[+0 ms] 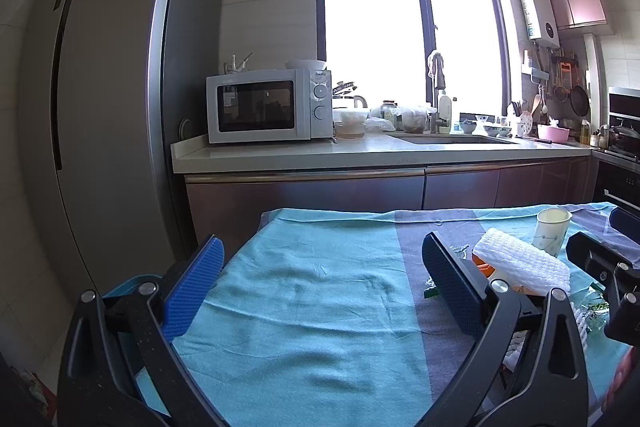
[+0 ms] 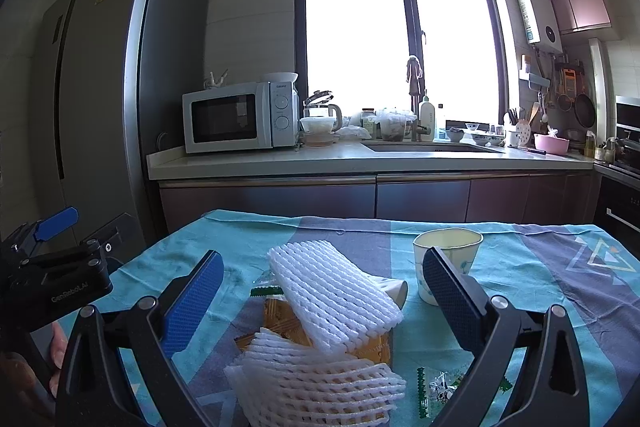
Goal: Collect trash
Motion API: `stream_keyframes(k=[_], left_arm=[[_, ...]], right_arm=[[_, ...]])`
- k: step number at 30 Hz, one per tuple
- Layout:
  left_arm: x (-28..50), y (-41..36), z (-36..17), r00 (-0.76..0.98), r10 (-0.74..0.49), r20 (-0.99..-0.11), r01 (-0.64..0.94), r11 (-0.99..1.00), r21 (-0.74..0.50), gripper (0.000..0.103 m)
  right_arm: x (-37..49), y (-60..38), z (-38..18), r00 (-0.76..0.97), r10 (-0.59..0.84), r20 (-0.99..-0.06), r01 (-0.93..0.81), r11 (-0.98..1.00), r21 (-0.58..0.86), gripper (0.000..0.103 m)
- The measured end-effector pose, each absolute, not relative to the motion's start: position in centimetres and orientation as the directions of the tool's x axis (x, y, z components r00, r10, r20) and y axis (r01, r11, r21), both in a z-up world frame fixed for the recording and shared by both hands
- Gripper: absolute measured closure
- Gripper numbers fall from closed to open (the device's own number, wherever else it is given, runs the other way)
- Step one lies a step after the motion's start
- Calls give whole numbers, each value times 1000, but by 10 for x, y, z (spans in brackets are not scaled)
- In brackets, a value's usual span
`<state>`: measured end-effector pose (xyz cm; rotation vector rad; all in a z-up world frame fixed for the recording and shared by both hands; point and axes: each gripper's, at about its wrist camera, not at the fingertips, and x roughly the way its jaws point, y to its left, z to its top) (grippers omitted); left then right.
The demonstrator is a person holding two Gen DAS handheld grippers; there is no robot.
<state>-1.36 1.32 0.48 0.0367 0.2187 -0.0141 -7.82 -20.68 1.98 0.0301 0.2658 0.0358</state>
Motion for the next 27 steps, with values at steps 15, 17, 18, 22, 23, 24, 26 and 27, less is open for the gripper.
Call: stream_keyframes(k=[15, 17, 18, 22, 23, 24, 26, 27], left_arm=[[-18, 11, 5, 979, -29, -200, 36, 999, 28, 5], [-18, 11, 5, 979, -31, -199, 37, 999, 27, 5], [-18, 11, 5, 979, -32, -199, 38, 999, 27, 5], [-18, 10, 5, 979, -31, -200, 38, 999, 27, 5], [-18, 10, 5, 979, -31, -201, 37, 999, 27, 5], [-19, 10, 5, 979, -31, -201, 37, 999, 27, 5], [-19, 10, 5, 979, -32, -200, 38, 999, 26, 5], [-19, 10, 5, 979, -29, -200, 35, 999, 27, 5]], right_arm=[[-76, -208, 19, 966, 39, -254, -29, 999, 43, 7], [-76, -208, 19, 967, 40, -253, -30, 999, 43, 7], [-76, -208, 19, 967, 39, -253, -29, 999, 43, 7], [-77, -209, 19, 967, 41, -250, -31, 999, 44, 7], [-77, -210, 19, 967, 42, -249, -32, 999, 44, 7], [-76, -209, 19, 967, 42, -250, -32, 999, 44, 7], [-77, -209, 18, 967, 43, -251, -33, 998, 46, 7], [-77, -210, 18, 967, 45, -252, -34, 998, 47, 7]])
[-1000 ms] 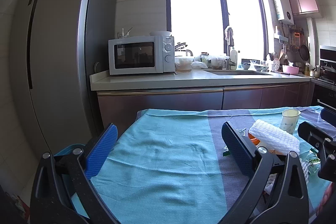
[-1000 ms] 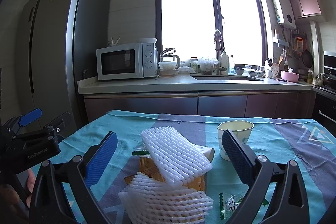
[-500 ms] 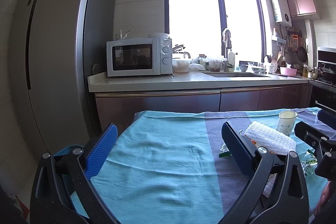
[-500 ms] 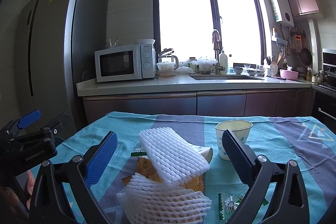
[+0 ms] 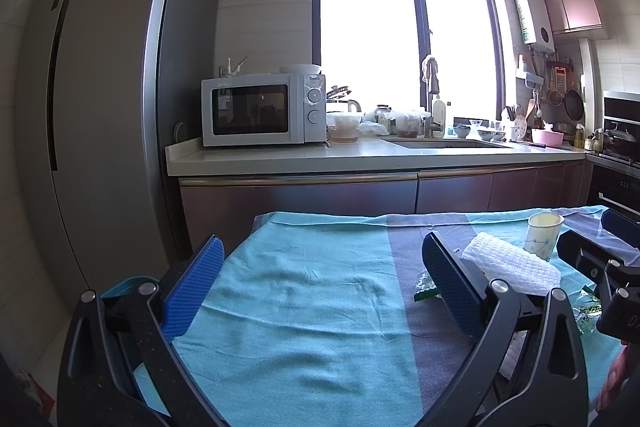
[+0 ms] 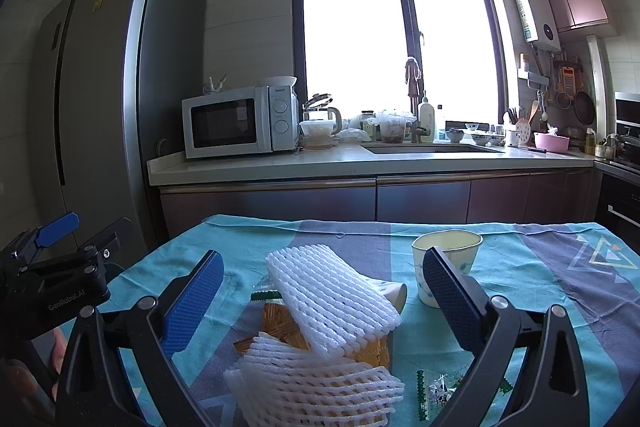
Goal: Collect trash
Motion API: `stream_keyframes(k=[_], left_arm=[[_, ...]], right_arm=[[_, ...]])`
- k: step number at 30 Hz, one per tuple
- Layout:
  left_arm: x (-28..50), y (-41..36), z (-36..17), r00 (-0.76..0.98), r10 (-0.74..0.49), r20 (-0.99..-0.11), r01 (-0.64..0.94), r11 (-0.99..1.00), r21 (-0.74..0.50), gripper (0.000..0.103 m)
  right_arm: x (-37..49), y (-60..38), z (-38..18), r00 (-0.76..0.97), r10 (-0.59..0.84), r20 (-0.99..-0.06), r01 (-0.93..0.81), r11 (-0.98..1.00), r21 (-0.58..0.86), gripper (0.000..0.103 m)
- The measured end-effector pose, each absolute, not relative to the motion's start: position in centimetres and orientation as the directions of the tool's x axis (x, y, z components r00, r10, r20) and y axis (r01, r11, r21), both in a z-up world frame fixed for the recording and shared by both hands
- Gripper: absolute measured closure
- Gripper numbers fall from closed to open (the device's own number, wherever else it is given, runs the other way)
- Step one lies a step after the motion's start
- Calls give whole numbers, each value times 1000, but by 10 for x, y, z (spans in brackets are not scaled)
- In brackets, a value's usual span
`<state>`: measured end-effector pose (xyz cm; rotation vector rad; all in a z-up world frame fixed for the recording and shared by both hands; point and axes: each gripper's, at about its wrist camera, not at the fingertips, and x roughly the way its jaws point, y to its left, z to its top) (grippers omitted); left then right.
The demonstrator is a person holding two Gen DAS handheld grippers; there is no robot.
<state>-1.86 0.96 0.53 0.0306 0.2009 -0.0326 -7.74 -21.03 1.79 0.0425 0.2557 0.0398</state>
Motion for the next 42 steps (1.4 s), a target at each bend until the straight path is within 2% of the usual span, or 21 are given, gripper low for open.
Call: stream_keyframes(k=[36, 42], left_arm=[[-21, 5, 3, 975, -59, -212, 66, 997, 25, 5], [-21, 2, 0, 970, -83, -228, 92, 995, 31, 5]], right_arm=[[-74, -217, 14, 964, 36, -264, -18, 997, 70, 7], [-69, -224, 10, 956, 44, -292, -20, 996, 84, 7]])
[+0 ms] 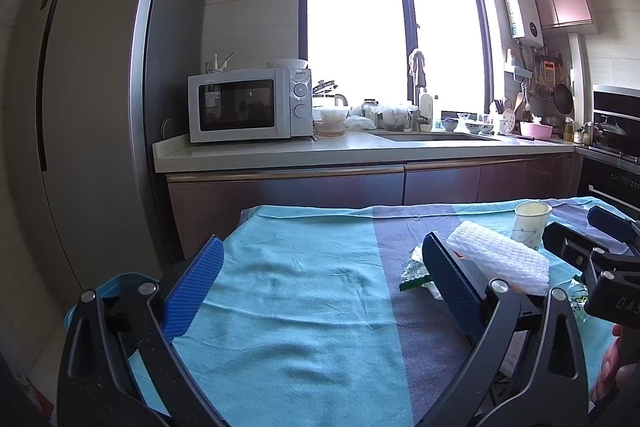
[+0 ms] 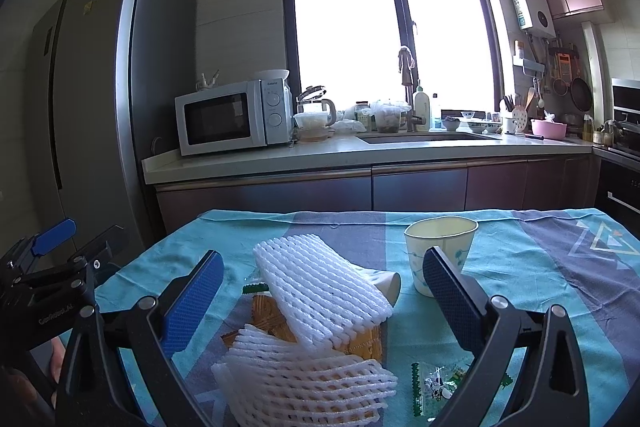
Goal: Collect trash
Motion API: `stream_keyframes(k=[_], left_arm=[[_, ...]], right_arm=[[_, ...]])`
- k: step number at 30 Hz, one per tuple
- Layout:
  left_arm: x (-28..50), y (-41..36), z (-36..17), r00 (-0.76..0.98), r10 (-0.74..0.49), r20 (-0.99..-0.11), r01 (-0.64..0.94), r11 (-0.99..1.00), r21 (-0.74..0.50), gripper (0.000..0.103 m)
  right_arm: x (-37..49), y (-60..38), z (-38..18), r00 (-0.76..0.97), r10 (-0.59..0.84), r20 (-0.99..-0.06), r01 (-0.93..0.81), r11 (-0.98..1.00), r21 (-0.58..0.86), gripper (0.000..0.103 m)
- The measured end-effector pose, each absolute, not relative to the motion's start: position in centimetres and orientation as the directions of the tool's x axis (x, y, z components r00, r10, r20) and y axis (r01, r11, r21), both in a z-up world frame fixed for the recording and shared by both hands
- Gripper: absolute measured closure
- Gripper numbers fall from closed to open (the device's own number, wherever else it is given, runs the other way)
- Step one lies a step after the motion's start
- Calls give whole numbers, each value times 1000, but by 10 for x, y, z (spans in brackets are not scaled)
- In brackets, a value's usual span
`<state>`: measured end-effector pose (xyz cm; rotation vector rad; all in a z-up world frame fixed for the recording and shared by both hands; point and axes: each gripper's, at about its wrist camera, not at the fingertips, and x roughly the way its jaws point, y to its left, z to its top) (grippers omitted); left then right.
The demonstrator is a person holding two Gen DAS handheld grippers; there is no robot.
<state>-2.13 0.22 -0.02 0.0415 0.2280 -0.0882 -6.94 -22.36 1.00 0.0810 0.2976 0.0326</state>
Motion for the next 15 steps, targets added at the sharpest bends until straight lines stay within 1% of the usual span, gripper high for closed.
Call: stream_keyframes(k=[6, 11, 14, 15], left_arm=[[-20, -10, -8, 949, -164, -268, 185, 981, 56, 5], [-24, -26, -18, 908, -284, -308, 318, 946, 68, 5], [-22, -35, -25, 860, -367, -354, 409, 911, 49, 5], [-21, -38, -29, 839, -395, -374, 440, 897, 39, 5]], right_arm=[[-60, -236, -2, 929, 74, -362, -27, 991, 132, 7], [-49, -245, -11, 900, 139, -413, -53, 976, 212, 7], [-42, -250, -17, 880, 185, -437, -69, 961, 269, 11], [-39, -252, -19, 873, 205, -443, -78, 955, 288, 14]])
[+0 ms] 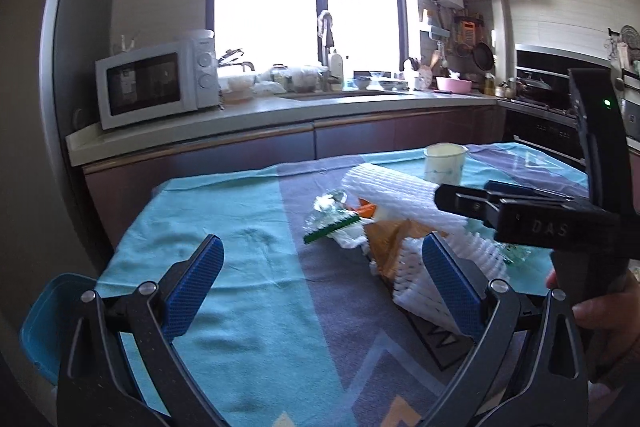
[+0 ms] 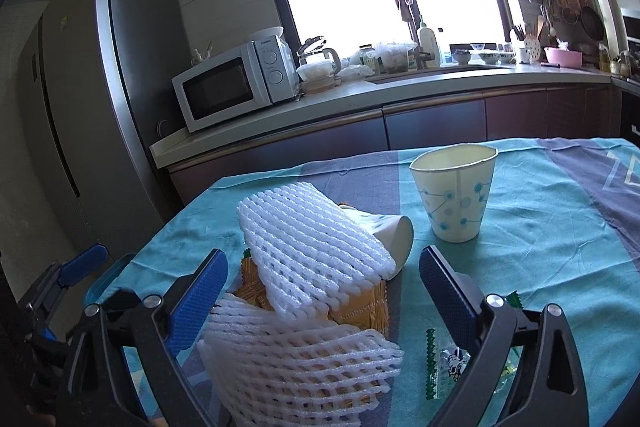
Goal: Collect trash
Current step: 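Grasp the white foam fruit nets with the left and right grippers, then carry the foam nets to the teal bin and open both grippers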
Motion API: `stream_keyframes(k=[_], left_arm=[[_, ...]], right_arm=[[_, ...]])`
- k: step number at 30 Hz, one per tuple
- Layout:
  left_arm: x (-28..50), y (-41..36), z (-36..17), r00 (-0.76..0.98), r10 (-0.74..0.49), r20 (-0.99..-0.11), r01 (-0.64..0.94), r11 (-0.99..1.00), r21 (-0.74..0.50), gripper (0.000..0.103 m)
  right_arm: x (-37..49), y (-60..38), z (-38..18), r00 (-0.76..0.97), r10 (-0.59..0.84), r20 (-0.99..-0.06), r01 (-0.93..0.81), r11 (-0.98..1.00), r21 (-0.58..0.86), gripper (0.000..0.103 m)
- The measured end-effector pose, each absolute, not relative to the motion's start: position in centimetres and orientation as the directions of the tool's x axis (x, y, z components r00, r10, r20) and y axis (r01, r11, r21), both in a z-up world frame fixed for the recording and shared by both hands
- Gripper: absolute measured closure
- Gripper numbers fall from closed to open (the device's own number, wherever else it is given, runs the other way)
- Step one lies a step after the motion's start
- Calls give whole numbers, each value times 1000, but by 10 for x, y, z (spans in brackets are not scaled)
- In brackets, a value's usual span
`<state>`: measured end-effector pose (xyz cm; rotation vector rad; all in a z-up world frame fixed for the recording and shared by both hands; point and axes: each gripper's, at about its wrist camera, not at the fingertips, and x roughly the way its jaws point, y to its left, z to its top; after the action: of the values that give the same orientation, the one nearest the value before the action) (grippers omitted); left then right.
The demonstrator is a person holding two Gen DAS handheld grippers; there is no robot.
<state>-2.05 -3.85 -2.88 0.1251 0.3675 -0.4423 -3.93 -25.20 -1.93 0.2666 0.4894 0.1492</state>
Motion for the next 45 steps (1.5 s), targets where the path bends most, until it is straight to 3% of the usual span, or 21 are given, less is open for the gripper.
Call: stream_keyframes(k=[9, 15, 18, 20, 24, 27, 45], left_arm=[[-4, -63, -63, 639, -561, -525, 617, 783, -86, 25], [15, -71, -81, 507, -640, -577, 654, 722, -227, 55], [19, -72, -86, 504, -643, -577, 646, 724, -243, 64], [19, -69, -85, 509, -645, -570, 643, 725, -247, 77], [17, -61, -78, 516, -651, -557, 639, 725, -255, 80], [15, -53, -70, 528, -653, -542, 639, 726, -253, 84], [-13, 58, -14, 687, -602, -406, 523, 798, -299, 87]], right_arm=[[-26, -257, -31, 832, 273, -483, -90, 926, 367, 34], [-23, -260, -34, 817, 313, -484, -111, 909, 402, 55], [-21, -261, -34, 813, 328, -481, -119, 903, 414, 61], [-21, -260, -34, 810, 343, -476, -133, 897, 421, 68], [-20, -257, -31, 799, 378, -468, -166, 886, 432, 86], [-23, -250, -25, 802, 394, -449, -201, 886, 418, 91], [-2, -192, 13, 730, 571, -376, -403, 803, 439, 93]])
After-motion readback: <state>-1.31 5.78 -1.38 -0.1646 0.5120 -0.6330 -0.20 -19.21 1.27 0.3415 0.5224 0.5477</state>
